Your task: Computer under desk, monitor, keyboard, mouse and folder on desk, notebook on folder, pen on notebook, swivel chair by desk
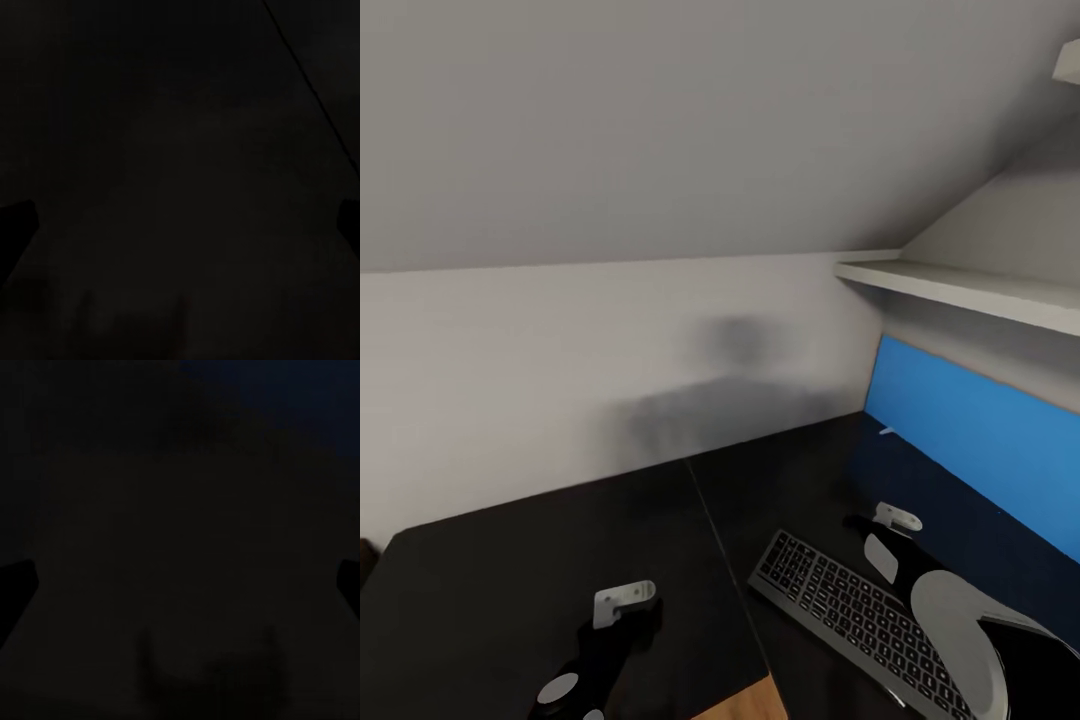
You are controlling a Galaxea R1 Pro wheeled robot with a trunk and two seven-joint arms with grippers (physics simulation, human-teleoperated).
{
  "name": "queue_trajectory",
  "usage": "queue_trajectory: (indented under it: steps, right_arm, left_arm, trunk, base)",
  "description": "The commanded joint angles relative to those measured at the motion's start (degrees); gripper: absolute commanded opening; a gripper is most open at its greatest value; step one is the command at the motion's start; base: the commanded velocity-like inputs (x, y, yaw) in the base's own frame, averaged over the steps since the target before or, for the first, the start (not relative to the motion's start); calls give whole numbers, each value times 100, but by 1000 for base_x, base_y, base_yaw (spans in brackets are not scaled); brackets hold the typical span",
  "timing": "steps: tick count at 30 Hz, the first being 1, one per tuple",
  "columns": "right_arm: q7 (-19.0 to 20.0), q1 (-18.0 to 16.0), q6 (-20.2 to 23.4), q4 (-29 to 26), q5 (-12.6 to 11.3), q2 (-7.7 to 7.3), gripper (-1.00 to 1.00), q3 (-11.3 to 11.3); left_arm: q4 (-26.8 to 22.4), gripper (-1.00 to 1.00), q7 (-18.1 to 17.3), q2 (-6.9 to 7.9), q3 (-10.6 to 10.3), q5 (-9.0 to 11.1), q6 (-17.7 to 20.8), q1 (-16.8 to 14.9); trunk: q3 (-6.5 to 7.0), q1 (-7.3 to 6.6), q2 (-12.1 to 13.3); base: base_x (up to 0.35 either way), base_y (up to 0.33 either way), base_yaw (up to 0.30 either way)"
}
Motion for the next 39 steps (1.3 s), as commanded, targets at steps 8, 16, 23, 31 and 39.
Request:
queue_trajectory:
  steps: [8, 16, 23, 31, 39]
  right_arm:
    - [-19, -1, 36, -7, -46, 6, 100, 17]
    - [-19, -1, 38, -4, -46, 12, 100, 22]
    - [-19, -1, 38, -4, -43, 14, 100, 24]
    - [-19, -1, 40, 2, -38, 21, 100, 31]
    - [-24, -1, 90, 5, -37, 24, 100, 31]
  left_arm:
    - [-9, 100, 588, -7, -27, 60, 9, -2]
    - [-9, 100, 726, -8, -47, 60, 9, -2]
    - [-9, 100, 738, -9, -49, 60, 9, -2]
    - [-9, 100, 739, -9, -49, 60, 9, -2]
    - [-9, 100, 739, -9, -49, 67, 12, -2]
  trunk:
    - [-150, 177, -327]
    - [-294, 353, -648]
    - [-419, 507, -929]
    - [-563, 682, -1249]
    - [-706, 858, -1570]
  base:
    - [0, 0, 0]
    - [0, 0, 0]
    - [0, 0, 0]
    - [0, 0, 0]
    - [0, 0, 0]
